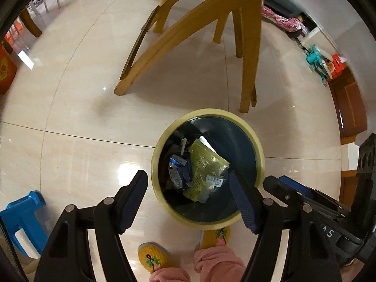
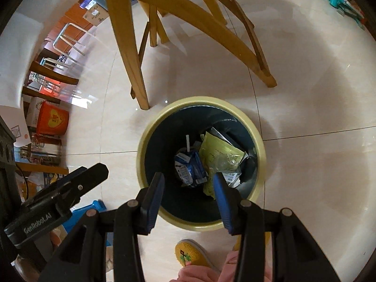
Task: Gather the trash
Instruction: 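Open both grippers to drop the carton and bottle into the bin, then raise both tools back toward the red snack box on the table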
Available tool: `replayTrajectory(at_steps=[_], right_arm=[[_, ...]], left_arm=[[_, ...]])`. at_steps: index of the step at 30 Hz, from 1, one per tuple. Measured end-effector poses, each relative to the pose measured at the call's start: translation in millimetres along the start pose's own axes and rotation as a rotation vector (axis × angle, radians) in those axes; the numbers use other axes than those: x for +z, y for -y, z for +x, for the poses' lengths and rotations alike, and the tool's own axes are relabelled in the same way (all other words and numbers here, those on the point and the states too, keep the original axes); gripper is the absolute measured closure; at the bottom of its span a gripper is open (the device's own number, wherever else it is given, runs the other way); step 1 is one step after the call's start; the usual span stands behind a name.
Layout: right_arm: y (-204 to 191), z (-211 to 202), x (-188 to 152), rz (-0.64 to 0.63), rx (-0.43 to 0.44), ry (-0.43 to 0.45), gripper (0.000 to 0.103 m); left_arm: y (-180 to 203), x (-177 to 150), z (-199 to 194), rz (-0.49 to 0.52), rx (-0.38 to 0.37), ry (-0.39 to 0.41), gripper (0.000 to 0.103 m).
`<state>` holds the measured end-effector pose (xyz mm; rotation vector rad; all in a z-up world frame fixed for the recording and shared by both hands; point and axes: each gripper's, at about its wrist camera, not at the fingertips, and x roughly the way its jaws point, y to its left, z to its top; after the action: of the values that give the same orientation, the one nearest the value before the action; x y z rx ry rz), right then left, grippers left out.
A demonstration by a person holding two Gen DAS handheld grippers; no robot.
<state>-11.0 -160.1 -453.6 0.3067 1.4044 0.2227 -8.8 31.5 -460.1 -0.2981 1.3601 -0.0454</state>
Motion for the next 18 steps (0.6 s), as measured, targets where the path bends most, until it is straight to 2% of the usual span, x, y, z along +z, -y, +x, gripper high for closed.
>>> replayTrajectory(at_steps=[7,18], right_arm=[[-21,-45,4,-0.009,0.005,0.026,0.059],[-65,-160,7,-0.024,0.008,0.078,0.059]], left_arm=[[13,8,-59,0.017,0.002,0.022,0.033],[39,23,-185,0.058,-0.006,0.064,0.033]])
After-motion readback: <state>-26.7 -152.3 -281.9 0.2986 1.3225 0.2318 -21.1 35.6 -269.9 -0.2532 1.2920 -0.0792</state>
